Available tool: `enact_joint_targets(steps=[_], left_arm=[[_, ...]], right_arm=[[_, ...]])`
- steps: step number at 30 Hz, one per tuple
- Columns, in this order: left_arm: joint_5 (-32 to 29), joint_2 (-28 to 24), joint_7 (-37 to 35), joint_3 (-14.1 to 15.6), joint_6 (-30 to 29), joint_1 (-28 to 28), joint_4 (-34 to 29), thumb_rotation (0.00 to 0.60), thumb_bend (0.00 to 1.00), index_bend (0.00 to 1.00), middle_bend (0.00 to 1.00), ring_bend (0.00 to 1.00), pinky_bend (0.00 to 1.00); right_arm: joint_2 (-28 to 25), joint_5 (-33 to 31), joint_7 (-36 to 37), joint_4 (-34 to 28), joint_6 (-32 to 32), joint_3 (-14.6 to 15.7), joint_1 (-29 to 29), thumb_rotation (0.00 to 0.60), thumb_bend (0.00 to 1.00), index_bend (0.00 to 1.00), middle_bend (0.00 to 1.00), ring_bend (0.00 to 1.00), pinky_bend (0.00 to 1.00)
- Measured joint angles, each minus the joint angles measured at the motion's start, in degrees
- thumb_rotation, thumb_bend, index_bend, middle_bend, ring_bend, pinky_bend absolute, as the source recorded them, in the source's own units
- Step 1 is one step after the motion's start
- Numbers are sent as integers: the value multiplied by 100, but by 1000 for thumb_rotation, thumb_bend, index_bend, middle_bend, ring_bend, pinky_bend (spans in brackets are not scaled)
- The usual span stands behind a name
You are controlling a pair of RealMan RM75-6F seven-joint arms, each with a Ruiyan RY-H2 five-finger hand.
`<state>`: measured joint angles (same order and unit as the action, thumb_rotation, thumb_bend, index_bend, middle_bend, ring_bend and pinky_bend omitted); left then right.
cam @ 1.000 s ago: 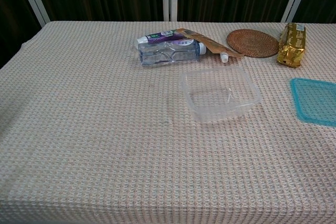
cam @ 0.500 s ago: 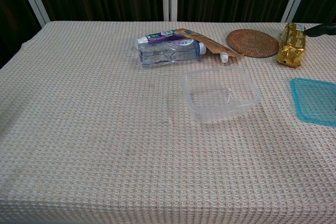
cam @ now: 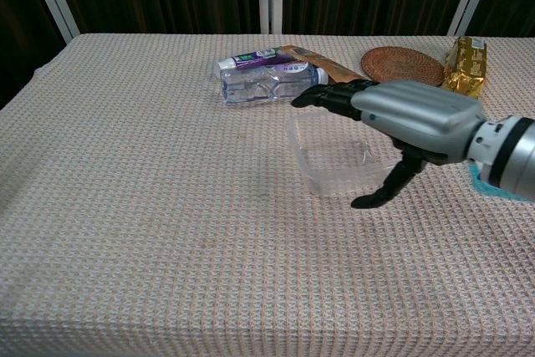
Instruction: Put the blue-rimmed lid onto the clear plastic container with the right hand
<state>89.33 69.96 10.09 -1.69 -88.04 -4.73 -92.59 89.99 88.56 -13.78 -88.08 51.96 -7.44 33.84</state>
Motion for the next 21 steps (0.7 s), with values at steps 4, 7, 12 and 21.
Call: enact_joint_targets(steps=[4, 7, 12, 21], left_arm=[[-44, 17, -87, 13, 34, 8, 65, 600, 0, 109, 45, 0, 0], [-71, 39, -162, 10, 41, 15, 126, 600, 0, 110, 45, 0, 0], [-84, 75, -233, 6, 88, -8, 200, 600, 0, 110, 45, 0, 0], [-29, 121, -227, 4, 94, -48, 240, 600, 0, 110, 45, 0, 0]], right_arm=[[524, -270, -225, 425, -189, -253, 384, 600, 26, 0, 0, 0, 0], [726, -505, -463, 602, -288, -394, 602, 600, 26, 0, 0, 0, 0], [872, -848, -782, 726, -191, -552, 688, 600, 26, 0, 0, 0, 0], [424, -1029, -789, 327, 54, -386, 520, 600, 26, 0, 6, 0, 0]])
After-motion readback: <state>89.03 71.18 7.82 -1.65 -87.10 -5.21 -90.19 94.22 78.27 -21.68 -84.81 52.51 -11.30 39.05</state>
